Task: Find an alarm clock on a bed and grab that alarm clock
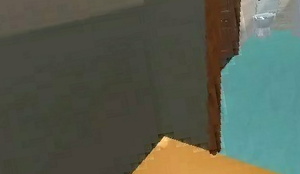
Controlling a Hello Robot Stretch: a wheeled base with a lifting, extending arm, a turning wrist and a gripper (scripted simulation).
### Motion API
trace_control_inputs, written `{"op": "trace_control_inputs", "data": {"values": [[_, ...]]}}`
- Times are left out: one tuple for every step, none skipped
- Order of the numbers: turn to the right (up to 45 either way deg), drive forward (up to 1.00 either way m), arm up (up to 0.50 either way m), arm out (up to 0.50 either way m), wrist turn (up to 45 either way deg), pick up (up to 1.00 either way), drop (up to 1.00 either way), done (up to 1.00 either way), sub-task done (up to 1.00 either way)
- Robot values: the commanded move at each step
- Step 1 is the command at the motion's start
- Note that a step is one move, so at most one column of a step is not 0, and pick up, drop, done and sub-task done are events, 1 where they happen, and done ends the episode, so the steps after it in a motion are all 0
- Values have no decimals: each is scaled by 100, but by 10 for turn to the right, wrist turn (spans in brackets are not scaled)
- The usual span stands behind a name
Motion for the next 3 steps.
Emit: {"op": "trace_control_inputs", "data": {"values": [[240,0,0,0,0,0,0,0,0],[0,40,0,0,0,0,0,0,0],[120,0,0,0,0,0,0,0,0]]}}
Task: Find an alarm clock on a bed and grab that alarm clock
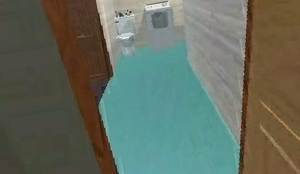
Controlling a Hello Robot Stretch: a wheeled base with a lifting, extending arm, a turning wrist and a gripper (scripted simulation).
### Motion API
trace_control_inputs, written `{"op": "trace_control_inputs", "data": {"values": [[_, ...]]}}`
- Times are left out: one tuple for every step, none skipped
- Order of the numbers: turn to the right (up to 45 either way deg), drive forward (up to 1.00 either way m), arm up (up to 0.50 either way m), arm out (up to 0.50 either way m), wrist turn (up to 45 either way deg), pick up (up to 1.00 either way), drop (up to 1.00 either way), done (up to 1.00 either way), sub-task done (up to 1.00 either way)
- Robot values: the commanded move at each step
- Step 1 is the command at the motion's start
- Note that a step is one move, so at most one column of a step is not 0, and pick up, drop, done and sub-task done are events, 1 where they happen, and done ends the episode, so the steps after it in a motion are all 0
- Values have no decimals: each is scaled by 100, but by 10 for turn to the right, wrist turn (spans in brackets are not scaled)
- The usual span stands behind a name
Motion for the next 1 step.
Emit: {"op": "trace_control_inputs", "data": {"values": [[0,100,0,0,0,0,0,0,0]]}}
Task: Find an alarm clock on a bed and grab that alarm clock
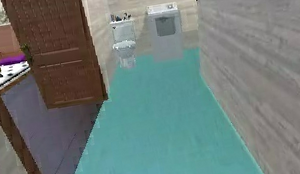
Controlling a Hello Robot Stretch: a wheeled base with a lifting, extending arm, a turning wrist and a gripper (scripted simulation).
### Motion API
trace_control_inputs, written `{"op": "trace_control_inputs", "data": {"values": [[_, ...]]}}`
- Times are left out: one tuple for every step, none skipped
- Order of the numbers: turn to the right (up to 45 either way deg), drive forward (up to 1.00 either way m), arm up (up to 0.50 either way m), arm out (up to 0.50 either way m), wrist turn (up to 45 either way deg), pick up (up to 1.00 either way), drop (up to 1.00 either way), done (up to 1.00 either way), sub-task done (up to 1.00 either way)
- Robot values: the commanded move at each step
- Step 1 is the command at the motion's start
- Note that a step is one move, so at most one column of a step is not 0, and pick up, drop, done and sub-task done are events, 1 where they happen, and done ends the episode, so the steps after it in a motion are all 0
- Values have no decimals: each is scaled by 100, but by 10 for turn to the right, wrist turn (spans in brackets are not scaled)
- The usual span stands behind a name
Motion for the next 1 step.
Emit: {"op": "trace_control_inputs", "data": {"values": [[0,30,0,0,0,0,0,0,0]]}}
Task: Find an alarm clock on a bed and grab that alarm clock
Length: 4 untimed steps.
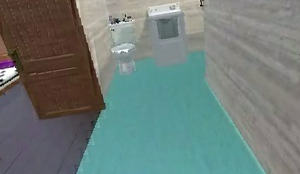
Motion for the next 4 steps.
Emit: {"op": "trace_control_inputs", "data": {"values": [[-210,0,0,0,0,0,0,0,0],[0,100,0,0,0,0,0,0,0],[-30,0,0,0,0,0,0,0,0],[0,45,0,0,0,0,0,0,0]]}}
